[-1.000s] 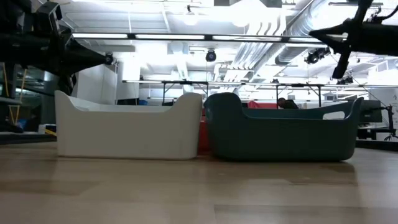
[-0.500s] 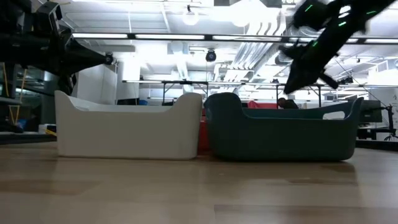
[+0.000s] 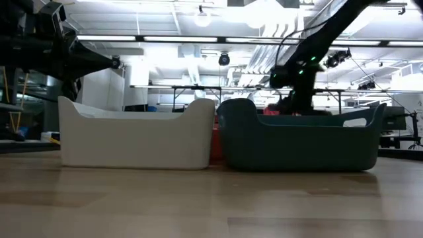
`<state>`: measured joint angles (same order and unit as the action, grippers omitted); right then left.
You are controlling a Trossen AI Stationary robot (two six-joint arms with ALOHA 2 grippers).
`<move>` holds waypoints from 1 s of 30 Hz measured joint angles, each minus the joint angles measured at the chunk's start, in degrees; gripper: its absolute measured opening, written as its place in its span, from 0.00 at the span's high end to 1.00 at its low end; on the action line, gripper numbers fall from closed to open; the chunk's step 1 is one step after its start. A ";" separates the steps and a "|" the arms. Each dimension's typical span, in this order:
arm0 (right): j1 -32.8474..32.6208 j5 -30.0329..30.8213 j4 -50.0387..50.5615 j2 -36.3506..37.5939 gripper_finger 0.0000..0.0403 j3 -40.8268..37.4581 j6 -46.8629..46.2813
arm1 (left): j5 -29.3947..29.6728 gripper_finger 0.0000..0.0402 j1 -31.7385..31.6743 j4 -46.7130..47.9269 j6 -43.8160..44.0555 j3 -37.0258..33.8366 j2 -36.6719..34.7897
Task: Sort rubber bands into baskets
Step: Put the yellow rubber band into the white bin
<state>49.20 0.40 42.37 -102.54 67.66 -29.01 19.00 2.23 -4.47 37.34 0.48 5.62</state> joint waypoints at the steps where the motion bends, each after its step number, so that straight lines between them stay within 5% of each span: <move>1: 0.27 0.01 0.63 -1.56 0.44 1.67 0.71 | -0.01 1.00 -0.01 -0.02 0.00 0.02 0.00; 8: 0.43 -0.13 8.99 -7.08 0.52 6.71 4.64 | 0.00 1.00 0.00 0.00 0.00 0.02 0.00; 24: 0.04 0.24 1.28 -7.19 0.62 1.95 5.16 | -0.02 1.00 -0.01 -0.02 -0.01 0.00 0.00; 30: -0.63 -0.29 1.14 -7.19 0.80 1.95 7.44 | -0.01 1.00 0.00 0.00 0.00 0.02 -0.01</move>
<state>48.57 0.11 43.51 -109.73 69.60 -21.57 18.99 2.23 -4.47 37.34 0.49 5.61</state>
